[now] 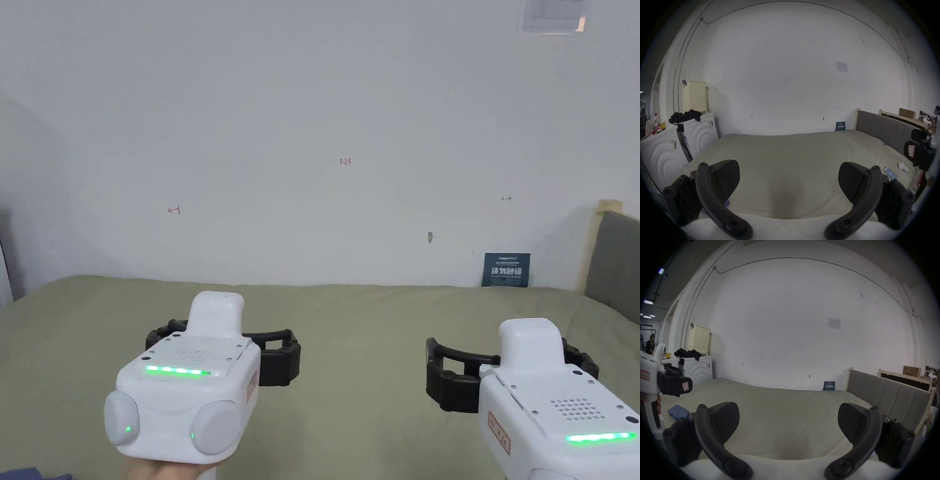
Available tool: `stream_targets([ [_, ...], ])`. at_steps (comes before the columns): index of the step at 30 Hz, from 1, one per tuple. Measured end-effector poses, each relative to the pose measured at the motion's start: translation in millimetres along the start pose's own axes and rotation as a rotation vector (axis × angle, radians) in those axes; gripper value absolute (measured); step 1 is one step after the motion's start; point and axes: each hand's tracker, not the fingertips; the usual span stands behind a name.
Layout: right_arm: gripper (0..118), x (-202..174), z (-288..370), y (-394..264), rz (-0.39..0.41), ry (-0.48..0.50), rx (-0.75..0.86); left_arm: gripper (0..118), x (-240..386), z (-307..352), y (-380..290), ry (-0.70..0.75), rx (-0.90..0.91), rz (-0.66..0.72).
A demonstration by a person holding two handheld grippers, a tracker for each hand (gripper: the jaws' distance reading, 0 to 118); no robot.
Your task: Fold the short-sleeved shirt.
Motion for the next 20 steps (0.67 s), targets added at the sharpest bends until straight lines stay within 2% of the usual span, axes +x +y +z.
stream_targets([
  [10, 118, 0.9, 8.9, 1.2, -0.005, 0.021, 0.007, 118, -3.8, 11.0, 10.3, -0.014, -0.02, 0.085],
  [15, 118, 1.0, 9.8, 1.9, -0.017, 0.025, 0.006, 118, 8.5, 9.9, 7.8, 0.1, -0.018, -0.031],
  [17, 118, 2.0, 10.7, 0.6, -0.031, 0.031, 0.004, 118, 12.8, 9.3, 6.1, 0.089, 0.002, -0.089],
  [20, 118, 1.6, 11.3, 1.4, -0.038, 0.029, 0.001, 118, 10.7, 4.9, 12.9, 0.114, -0.076, 0.024],
])
